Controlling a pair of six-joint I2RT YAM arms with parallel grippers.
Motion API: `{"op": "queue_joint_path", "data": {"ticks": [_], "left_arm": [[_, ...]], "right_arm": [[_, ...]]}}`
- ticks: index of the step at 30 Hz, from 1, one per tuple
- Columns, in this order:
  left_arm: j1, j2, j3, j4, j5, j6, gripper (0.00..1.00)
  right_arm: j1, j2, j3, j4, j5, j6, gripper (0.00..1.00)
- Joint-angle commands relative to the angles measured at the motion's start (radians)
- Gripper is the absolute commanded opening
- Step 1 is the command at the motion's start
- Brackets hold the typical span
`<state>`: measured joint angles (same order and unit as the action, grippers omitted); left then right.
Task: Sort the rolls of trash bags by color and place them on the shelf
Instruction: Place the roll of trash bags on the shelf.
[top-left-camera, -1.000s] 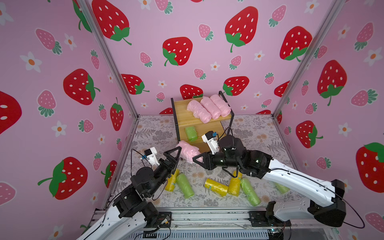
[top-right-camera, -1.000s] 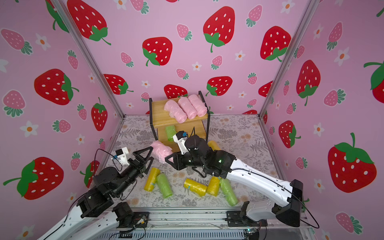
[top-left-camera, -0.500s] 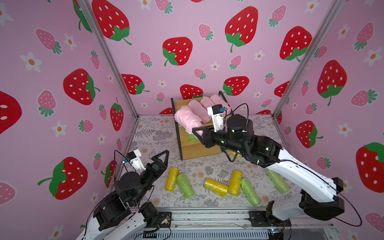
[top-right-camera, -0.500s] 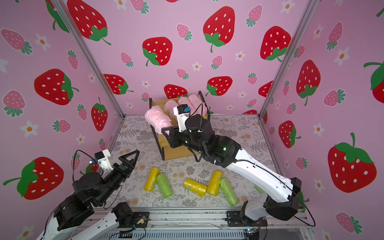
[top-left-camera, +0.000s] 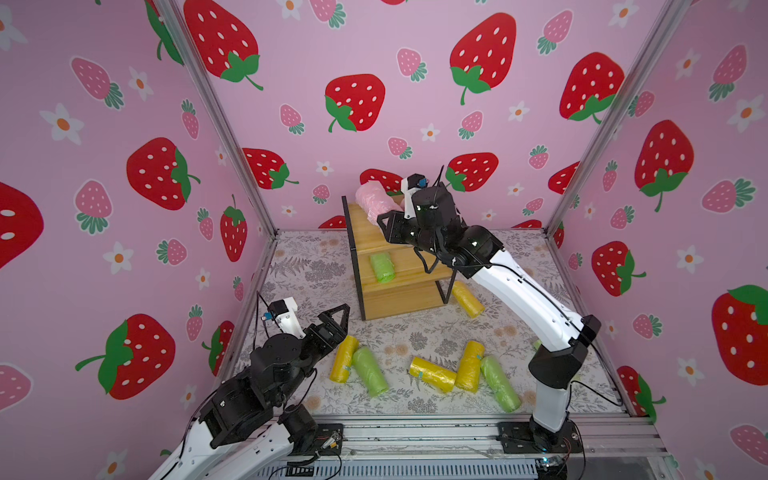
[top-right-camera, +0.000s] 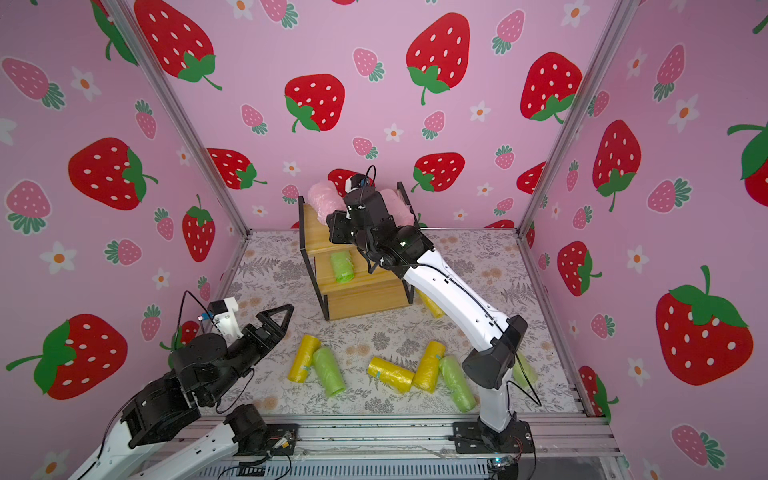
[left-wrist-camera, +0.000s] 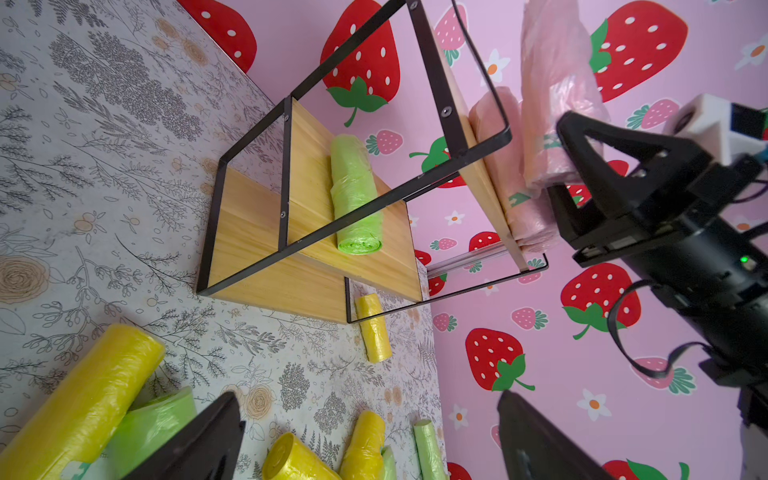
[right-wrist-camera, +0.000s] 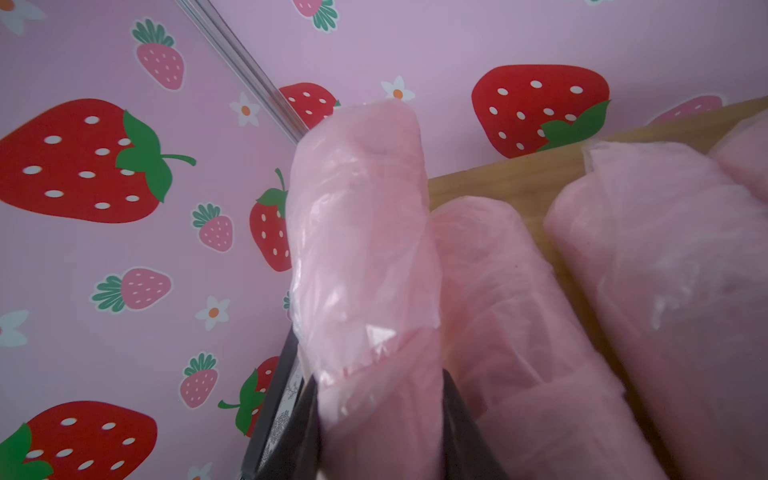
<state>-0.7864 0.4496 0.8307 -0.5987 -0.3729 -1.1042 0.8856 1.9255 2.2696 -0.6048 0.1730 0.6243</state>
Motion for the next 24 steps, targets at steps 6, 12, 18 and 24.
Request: {"op": "queue_joint_path", "data": {"ticks": [6,12,18,24], "left_arm": [[-0.002,-0.002,0.006,-0.111,-0.008,0.005,1.00],[-0.002,0.045,0.030,-0.202,-0.004,-0.011,1.00],[-0.001,0.101,0.036,-0.291,0.022,-0.058,1.00],[-0.002,0.132,0.027,-0.324,0.052,-0.095,0.98]], "right_arm": [[-0.007,0.047,0.107,-0.045,-0.045,0.025,0.14],[-0.008,0.061,0.161,-0.064,-0.072,-0.012,0.68],[-0.007,0.025,0.182,-0.055,-0.108,-0.052,0.74],[0.009,-0.066,0.151,-0.007,-0.219,-0.124,0.74]]}}
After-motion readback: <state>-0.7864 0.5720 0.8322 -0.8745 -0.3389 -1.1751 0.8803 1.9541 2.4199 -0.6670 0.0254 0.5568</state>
